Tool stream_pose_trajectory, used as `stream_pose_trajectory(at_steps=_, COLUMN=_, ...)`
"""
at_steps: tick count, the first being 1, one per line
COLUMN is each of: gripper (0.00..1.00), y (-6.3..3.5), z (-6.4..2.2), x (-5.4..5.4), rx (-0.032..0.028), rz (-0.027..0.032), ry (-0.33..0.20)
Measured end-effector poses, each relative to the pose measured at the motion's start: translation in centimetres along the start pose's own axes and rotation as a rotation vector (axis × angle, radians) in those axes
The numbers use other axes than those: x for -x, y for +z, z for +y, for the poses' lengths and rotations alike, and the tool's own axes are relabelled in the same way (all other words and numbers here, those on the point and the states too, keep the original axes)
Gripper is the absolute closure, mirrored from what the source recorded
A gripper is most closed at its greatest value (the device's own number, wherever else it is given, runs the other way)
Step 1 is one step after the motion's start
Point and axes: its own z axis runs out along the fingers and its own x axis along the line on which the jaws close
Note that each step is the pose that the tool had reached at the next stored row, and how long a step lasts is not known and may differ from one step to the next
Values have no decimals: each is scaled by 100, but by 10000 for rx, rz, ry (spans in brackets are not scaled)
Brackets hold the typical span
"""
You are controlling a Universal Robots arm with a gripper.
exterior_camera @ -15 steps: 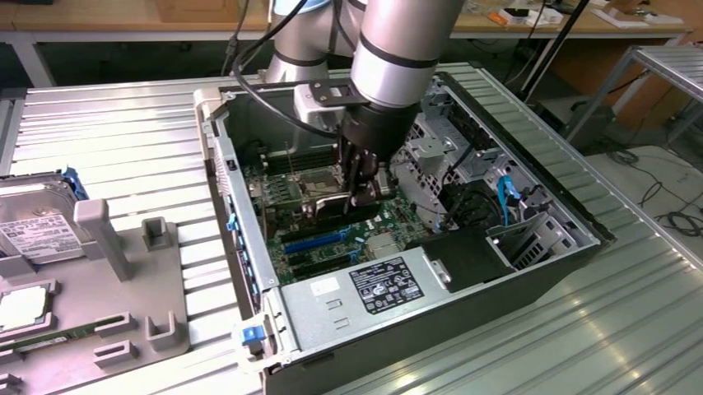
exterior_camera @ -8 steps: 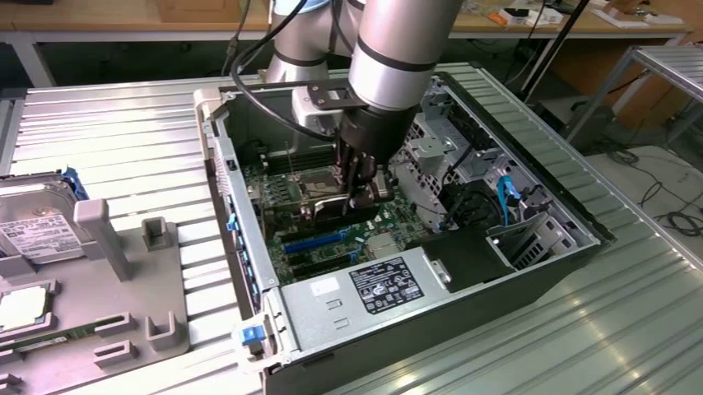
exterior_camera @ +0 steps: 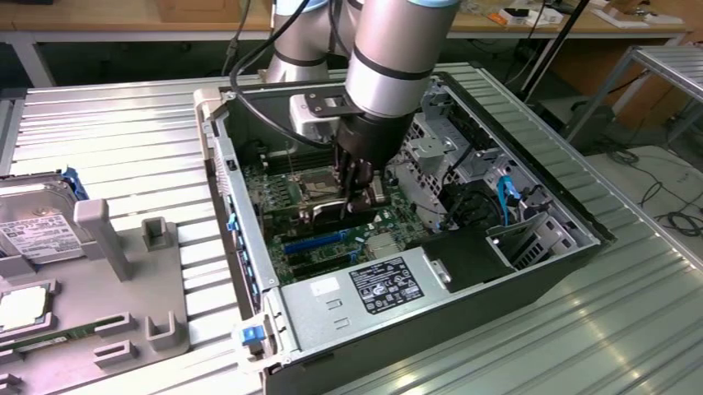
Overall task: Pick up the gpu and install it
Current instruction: 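Insert the gpu into the slot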
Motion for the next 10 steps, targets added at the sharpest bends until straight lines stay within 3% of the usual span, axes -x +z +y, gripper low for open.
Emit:
stream_pose_trajectory(at_steps=7, gripper=73, y=9, z=21, x=-1, rx=-1, rz=0, ry=-1)
stream_pose_trajectory(at_steps=8, gripper=73, y=9, z=20, x=-1, rx=18, rz=1, ry=0)
stream_pose_trajectory(at_steps=10, gripper=73, y=10, z=15, x=-1, rx=164, rz=12, ry=3)
